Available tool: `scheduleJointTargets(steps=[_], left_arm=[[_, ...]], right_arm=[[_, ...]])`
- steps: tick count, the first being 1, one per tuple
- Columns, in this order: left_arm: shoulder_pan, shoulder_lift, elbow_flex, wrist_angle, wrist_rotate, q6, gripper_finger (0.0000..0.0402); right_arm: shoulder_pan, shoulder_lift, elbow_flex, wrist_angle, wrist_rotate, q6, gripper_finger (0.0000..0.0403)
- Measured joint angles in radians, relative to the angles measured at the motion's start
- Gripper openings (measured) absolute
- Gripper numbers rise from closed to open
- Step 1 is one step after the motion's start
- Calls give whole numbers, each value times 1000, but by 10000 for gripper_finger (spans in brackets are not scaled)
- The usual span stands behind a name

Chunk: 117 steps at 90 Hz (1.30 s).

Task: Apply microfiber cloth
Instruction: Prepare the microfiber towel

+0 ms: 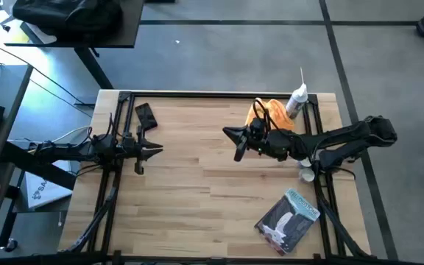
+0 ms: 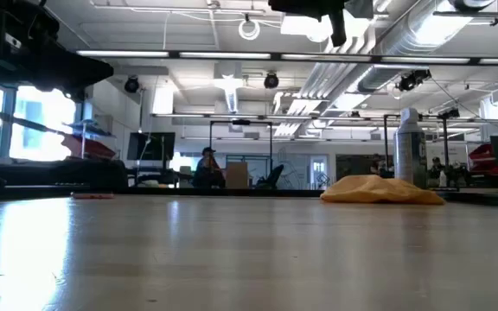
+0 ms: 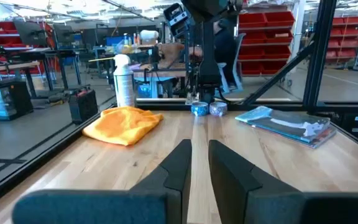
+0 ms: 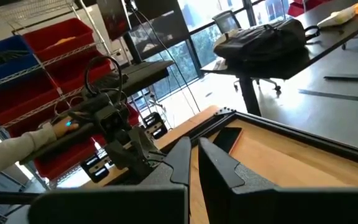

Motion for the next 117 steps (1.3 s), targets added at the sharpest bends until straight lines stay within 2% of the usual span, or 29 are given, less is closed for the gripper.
scheduleJointTargets(steps=[15,29,47,58,81,87,96,109,117], left_arm=[[0,0,0,0,0,0,37],[0,0,0,0,0,0,37],[0,0,0,0,0,0,37],[0,0,0,0,0,0,37],[0,1,0,0,0,0,37],[0,2,0,0,0,0,37],[0,3,0,0,0,0,37],[0,3,0,0,0,0,37],[0,3,0,0,0,0,37]], right_arm=[[0,0,0,-1,-5,25,0],[-3,0,0,-8,-76,43,0],[-9,0,0,-31,-76,-87,0],[-35,1,0,-59,-69,-108,0],[-46,23,-1,-87,-243,-219,0],[-30,19,-1,-97,-254,-210,0],[-6,2,-1,-184,-251,-159,0],[1,-38,-1,-444,-247,-31,1],[0,-55,-1,-607,-179,47,5]])
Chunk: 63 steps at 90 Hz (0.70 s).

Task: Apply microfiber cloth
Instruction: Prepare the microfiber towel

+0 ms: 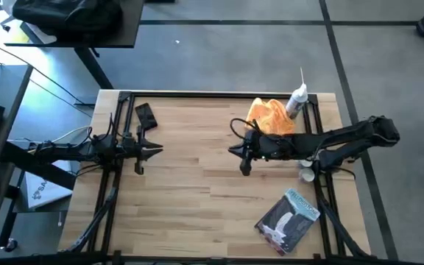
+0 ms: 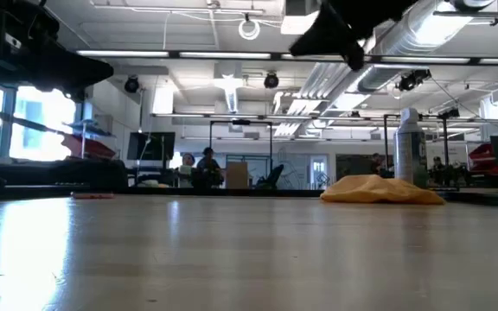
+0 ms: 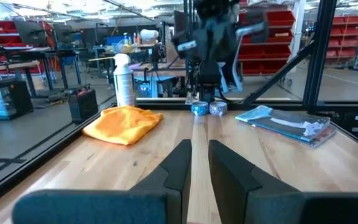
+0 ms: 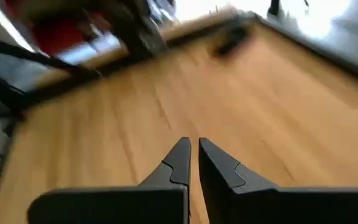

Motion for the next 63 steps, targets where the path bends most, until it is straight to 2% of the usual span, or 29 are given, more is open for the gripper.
scheduleJointTargets(steps=[11,24,37,46,63], left_arm=[[0,0,0,0,0,0,37],[0,0,0,0,0,0,37],[0,0,0,0,0,0,37],[0,0,0,0,0,0,37],[0,0,0,0,0,0,37]], right_arm=[[-9,1,0,-184,150,99,30],[-64,27,-15,-346,301,279,84],[-156,39,-53,-383,451,527,145],[-239,46,-94,-358,443,637,177],[-437,52,-210,-272,311,651,206]])
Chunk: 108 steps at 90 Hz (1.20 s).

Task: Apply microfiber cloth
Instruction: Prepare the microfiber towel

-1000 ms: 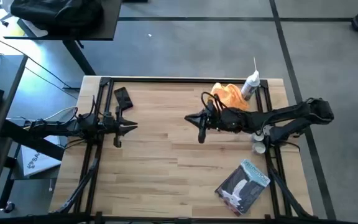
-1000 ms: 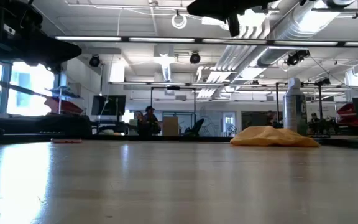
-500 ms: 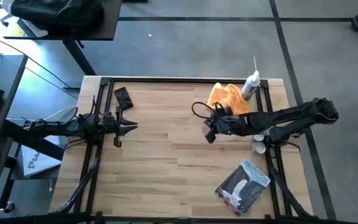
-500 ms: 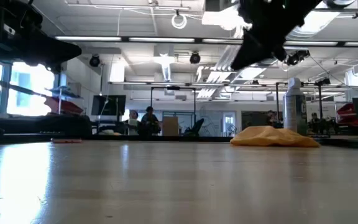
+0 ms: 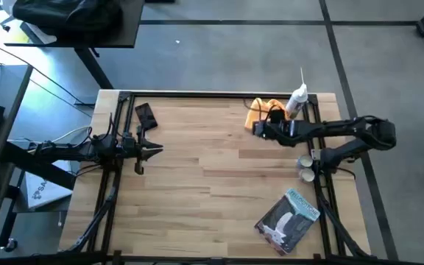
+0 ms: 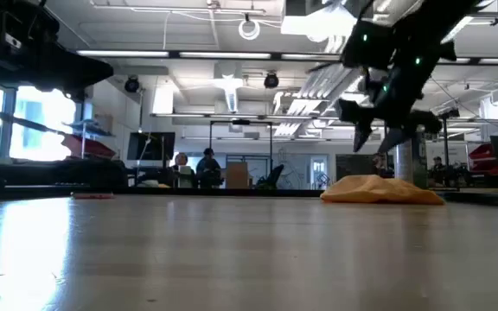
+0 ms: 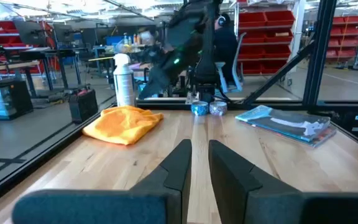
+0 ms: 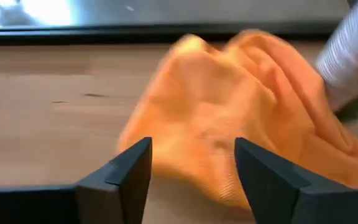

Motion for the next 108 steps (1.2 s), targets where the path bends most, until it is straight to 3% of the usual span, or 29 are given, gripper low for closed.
scheduleJointTargets(steps=[14,36,43,58,71,87,102,108], left_arm=[[0,1,-1,28,5,-40,37],[0,7,-1,171,4,-482,37],[0,6,0,196,-14,-520,37],[-22,20,0,224,58,-556,37],[-101,38,0,404,86,-490,37],[-238,85,0,668,200,-283,37],[-321,125,0,675,221,-135,37],[-333,139,0,676,193,-111,37]], right_arm=[[-108,1,-80,111,-17,-20,208],[-172,69,-144,326,-89,-134,208],[-182,124,-146,358,-87,-134,208],[-177,247,-145,419,-81,-159,205],[-139,313,-141,442,-4,-159,177],[-61,335,-144,484,84,-248,104],[5,336,-145,622,14,-437,19],[34,336,-145,690,-32,-510,7]])
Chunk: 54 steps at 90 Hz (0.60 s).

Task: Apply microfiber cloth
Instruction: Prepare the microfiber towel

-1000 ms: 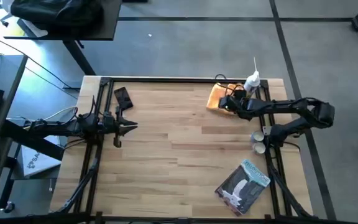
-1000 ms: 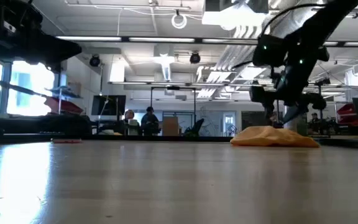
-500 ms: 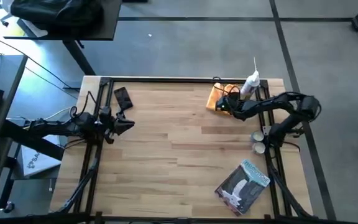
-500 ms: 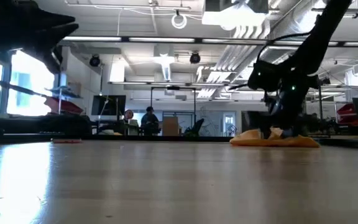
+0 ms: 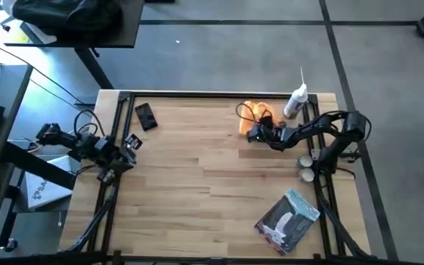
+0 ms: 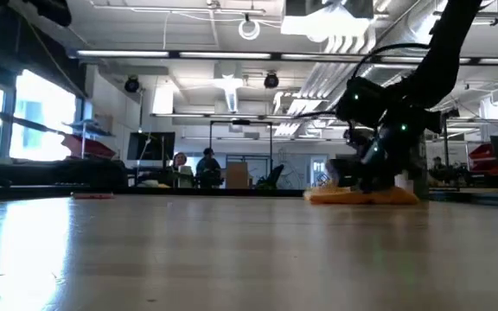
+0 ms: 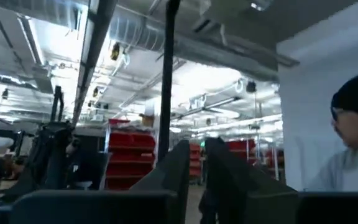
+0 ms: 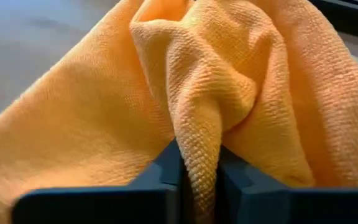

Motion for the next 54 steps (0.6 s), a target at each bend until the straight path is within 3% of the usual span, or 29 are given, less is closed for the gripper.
scheduleJointTargets(steps=[12,30,43,54], left_arm=[[-1,7,0,7,-154,30,37],[0,7,0,8,-518,81,37],[10,63,0,-56,-518,-2,37],[17,169,0,-71,-507,-121,37]], right_arm=[[64,0,0,123,-103,-114,10],[196,0,0,266,-156,-150,1],[300,0,0,408,-185,-286,1],[358,21,1,552,-294,-430,0]])
